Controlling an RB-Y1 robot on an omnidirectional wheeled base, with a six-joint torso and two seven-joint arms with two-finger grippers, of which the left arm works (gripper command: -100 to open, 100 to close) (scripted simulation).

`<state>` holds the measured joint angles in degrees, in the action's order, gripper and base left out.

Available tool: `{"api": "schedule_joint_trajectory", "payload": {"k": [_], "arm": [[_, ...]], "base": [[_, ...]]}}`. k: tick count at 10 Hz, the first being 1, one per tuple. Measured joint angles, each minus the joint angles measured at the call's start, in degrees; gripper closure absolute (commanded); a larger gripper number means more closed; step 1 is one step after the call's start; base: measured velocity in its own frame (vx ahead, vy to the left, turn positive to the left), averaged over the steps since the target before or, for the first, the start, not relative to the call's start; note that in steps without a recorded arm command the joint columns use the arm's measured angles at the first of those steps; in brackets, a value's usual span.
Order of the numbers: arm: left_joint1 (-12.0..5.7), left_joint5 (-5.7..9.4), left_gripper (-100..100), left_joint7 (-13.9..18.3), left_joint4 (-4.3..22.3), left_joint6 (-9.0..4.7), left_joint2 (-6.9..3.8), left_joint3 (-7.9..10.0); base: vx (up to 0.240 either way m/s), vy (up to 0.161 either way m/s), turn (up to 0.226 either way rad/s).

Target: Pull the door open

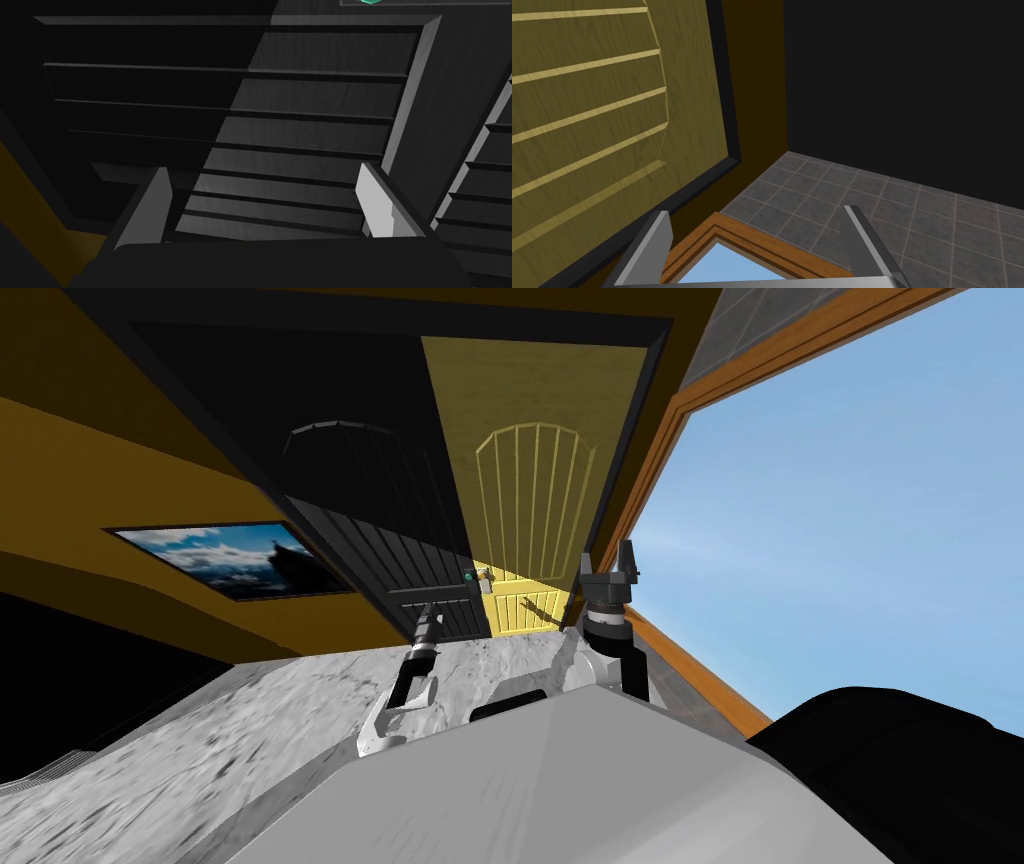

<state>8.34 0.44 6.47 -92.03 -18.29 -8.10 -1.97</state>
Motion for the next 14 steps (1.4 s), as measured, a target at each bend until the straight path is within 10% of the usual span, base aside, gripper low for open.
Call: {"api": "schedule_joint_trajectory", "payload": {"k": [14], "arm": [[-7.95,1.25,-100,1.1,17.1,0.9,-1.29,-0.09]], "base": [[0.123,-0.013,-0.045]]}}
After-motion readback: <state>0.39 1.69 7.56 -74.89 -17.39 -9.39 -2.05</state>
